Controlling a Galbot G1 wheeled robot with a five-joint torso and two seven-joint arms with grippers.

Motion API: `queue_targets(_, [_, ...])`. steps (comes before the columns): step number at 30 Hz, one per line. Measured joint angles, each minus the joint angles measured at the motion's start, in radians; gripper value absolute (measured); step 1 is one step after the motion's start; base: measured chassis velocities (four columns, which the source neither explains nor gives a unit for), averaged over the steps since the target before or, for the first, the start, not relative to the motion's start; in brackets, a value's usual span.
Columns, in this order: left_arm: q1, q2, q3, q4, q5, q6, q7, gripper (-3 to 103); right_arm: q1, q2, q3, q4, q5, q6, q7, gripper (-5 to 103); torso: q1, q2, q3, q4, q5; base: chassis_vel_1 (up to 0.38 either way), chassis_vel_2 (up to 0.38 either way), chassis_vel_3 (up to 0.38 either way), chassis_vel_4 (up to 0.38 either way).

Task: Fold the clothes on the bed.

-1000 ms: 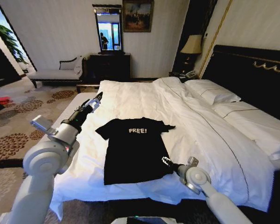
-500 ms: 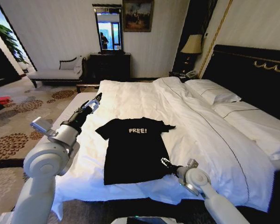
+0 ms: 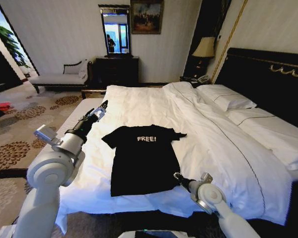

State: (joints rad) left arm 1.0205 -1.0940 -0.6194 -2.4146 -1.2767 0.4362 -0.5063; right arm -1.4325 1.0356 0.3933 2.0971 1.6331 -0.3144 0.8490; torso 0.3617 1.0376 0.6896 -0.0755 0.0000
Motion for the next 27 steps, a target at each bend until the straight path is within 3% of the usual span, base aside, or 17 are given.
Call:
queue_targets(8, [0.0,0.0,0.0,0.0,0.003,0.0,0.0,100,-0.033,0.011,0.0,0.047,-0.007,0.002,0.004,1,0.0,0.0,0.0,0.0,0.0,0.0,0.0,0.0,0.0])
queue_targets(27, [-0.004,-0.005,0.007,0.013,0.019,0.0,0.001,100,-0.132,-0.014,0.062,0.055,-0.026,0.012,0.011,0,0.0,0.0,0.0,0.0001,0.0001,0.0,0.0,0.0,0.0])
